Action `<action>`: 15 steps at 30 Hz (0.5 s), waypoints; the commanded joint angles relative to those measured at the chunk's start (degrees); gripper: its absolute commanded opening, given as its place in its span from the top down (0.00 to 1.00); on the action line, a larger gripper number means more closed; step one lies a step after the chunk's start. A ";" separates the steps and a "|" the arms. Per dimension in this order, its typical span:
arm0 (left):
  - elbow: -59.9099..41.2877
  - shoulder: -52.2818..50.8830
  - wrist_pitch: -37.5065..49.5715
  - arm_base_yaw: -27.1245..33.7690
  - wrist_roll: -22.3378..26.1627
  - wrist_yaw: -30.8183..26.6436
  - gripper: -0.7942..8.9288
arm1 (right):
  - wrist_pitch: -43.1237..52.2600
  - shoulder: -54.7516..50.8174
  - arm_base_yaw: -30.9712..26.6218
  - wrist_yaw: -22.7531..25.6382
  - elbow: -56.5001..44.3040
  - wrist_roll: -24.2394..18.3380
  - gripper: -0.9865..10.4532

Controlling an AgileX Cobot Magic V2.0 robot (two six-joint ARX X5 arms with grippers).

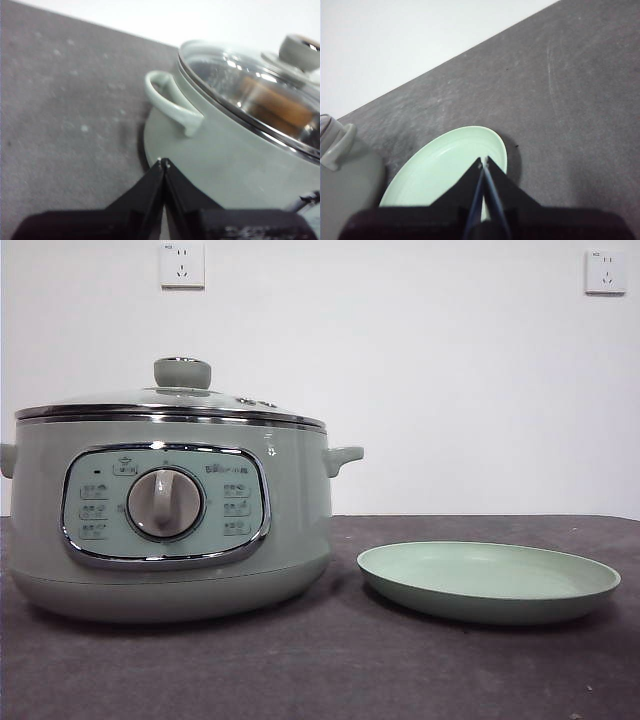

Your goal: Take the corn out from the steamer,put the corn on the plate,close the lid

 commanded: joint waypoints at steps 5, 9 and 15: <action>9.46 7.17 -2.75 0.13 3.02 0.61 0.93 | -1.46 9.51 0.02 -0.11 9.64 -3.17 0.93; 16.20 14.82 -3.02 0.11 6.60 0.83 0.93 | -1.46 17.75 0.02 -2.16 16.55 -7.98 0.93; 26.73 26.67 -3.13 0.07 11.45 8.24 0.93 | -1.60 30.23 0.02 -11.15 26.62 -11.37 0.93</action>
